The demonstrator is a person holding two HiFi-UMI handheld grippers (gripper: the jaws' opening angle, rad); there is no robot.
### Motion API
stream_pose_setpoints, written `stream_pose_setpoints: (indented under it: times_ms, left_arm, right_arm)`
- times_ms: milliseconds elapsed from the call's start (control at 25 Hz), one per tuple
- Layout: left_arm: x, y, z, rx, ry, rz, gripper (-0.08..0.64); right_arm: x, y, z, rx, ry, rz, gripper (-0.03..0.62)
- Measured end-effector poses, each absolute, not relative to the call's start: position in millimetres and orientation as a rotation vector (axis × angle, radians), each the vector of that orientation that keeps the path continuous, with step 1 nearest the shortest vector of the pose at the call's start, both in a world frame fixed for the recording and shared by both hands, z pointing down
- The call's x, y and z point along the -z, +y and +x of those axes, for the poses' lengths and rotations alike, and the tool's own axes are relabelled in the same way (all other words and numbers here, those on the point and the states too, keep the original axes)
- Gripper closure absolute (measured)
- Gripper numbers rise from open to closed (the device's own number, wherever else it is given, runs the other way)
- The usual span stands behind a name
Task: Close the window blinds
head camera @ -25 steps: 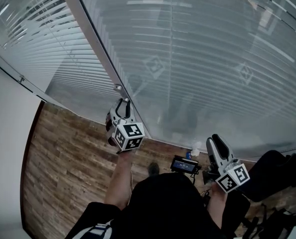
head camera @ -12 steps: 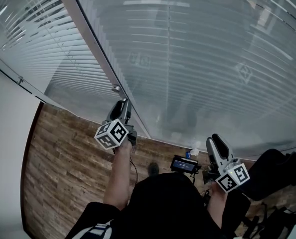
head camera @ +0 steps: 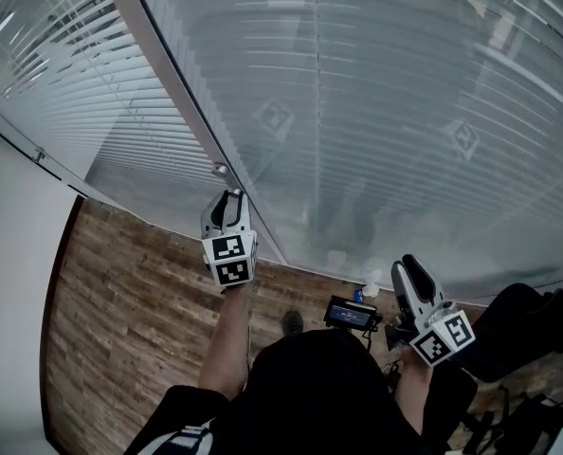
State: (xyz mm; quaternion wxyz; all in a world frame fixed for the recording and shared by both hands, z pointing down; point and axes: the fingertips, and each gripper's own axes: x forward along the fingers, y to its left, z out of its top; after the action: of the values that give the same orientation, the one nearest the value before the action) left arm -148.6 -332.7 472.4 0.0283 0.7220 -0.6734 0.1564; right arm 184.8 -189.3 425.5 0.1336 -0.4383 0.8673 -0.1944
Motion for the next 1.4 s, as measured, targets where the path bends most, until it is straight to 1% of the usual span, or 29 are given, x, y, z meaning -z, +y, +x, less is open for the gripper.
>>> stream_pose_setpoints:
  times_ms: [120, 320, 640, 800, 960, 1080, 1240, 1400]
  left_arm:
    - [-470.9, -332.5, -147.3, -0.666, -2.14, 2.251, 0.422]
    - [-473.0, -331.3, -145.1, -0.824, -2.187, 2.255, 0.422]
    - [-477.0, -328.8, -146.0, -1.007, -2.24, 2.248, 0.422]
    - [-475.1, -330.3, -146.6, -1.029, -2.248, 2.253, 0.422]
    - [-472.0, -321.3, -144.1, -0.896, -2.232, 2.255, 0.422]
    - [-470.7, -302.5, -144.9, -0.721, -2.172, 2.248, 0.422]
    - [-453.9, -284.6, -134.2, -0.41, -2.043, 2.272, 0.422]
    - [-441.1, -264.9, -114.5, -0.267, -1.936, 2.3, 0.422]
  right_arm:
    - [-421.9, -188.7, 184.7, 0.563, 2.518, -1.265, 0.474]
    - [-423.2, -186.9, 186.8, 0.563, 2.517, -1.256, 0.474]
    - [-427.3, -181.2, 192.6, 0.561, 2.506, -1.252, 0.474]
    - [-425.7, -179.5, 197.4, 0.565, 2.494, -1.254, 0.474]
    - [-426.9, -172.0, 205.7, 0.575, 2.478, -1.263, 0.474]
    - [-428.1, -164.6, 209.4, 0.592, 2.468, -1.268, 0.474]
    - [-425.2, -165.1, 211.3, 0.593, 2.457, -1.252, 0.474]
    - [-430.6, -165.1, 217.7, 0.629, 2.442, -1.229, 0.474]
